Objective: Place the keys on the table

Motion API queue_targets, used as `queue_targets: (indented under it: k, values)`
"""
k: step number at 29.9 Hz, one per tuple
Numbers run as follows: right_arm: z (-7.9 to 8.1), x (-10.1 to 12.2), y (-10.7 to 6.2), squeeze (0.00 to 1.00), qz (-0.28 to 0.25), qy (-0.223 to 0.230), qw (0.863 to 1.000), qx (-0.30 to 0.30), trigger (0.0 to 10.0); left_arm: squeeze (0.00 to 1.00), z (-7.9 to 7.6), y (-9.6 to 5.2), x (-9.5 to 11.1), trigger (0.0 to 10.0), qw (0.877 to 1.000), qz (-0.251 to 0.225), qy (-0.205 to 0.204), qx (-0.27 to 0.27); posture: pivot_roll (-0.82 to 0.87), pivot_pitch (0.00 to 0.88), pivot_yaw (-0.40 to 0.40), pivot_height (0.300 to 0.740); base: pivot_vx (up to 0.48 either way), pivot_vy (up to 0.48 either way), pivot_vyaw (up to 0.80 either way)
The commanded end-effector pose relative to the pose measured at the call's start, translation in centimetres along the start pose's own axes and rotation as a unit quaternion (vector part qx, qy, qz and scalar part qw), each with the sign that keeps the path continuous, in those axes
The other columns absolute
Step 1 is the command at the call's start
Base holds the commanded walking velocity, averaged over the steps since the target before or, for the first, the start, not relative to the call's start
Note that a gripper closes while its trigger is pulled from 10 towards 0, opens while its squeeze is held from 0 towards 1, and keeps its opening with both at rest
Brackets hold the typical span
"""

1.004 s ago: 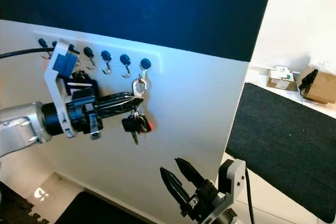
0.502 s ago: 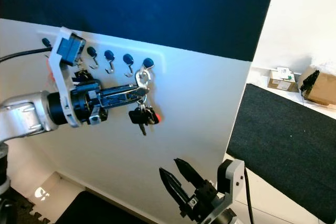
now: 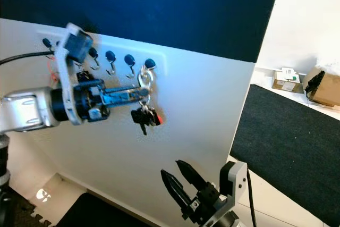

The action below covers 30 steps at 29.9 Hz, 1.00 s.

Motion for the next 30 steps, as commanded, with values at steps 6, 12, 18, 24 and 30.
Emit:
queue_targets:
  k: [6,12,18,24,30]
  values:
    - [0.0,-0.3,0.0,0.0,0.006,0.004,1.0,0.0,10.0,0.0,1.0,0.8,-1.6,10.0,0.998,0.047,-0.028,0.025,0.1,0.154,0.086,0.74,0.0,0.0,0.0]
    - [0.1,-0.3,-0.1,0.0,0.006,0.004,1.0,-0.001,10.0,0.0,1.4,1.0,-0.7,10.0,0.998,0.037,-0.025,0.033,0.1,0.155,0.091,0.74,0.0,0.0,0.0]
    - [0.2,-0.4,-0.1,0.0,0.006,0.005,1.0,-0.002,10.0,0.0,1.0,1.1,1.3,10.0,0.999,0.015,-0.002,0.038,0.1,0.158,0.097,0.74,0.0,0.0,0.0]
    - [0.2,-0.5,-0.2,0.0,0.005,0.007,1.0,-0.004,10.0,0.0,-0.5,0.3,3.2,10.0,0.999,-0.027,0.037,-0.001,0.1,0.161,0.1,0.74,0.0,0.0,0.0]
    - [0.2,-0.6,-0.2,0.0,0.006,0.008,1.0,-0.004,10.0,0.0,-1.5,-0.1,3.5,10.0,0.997,-0.043,0.059,-0.024,0.11,0.162,0.095,0.74,0.0,0.0,0.0]
Point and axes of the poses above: a point about 5 cm out from each wrist's last joint towards the gripper, its own y axis pointing out of the wrist towards the gripper, its own x axis along the axis of the wrist's last joint, z = x × y, the point moved 1 cm from there along y, pointing out of the wrist towards the gripper, and after that the axes turned 11 degrees about y, right-handed, at the moved point
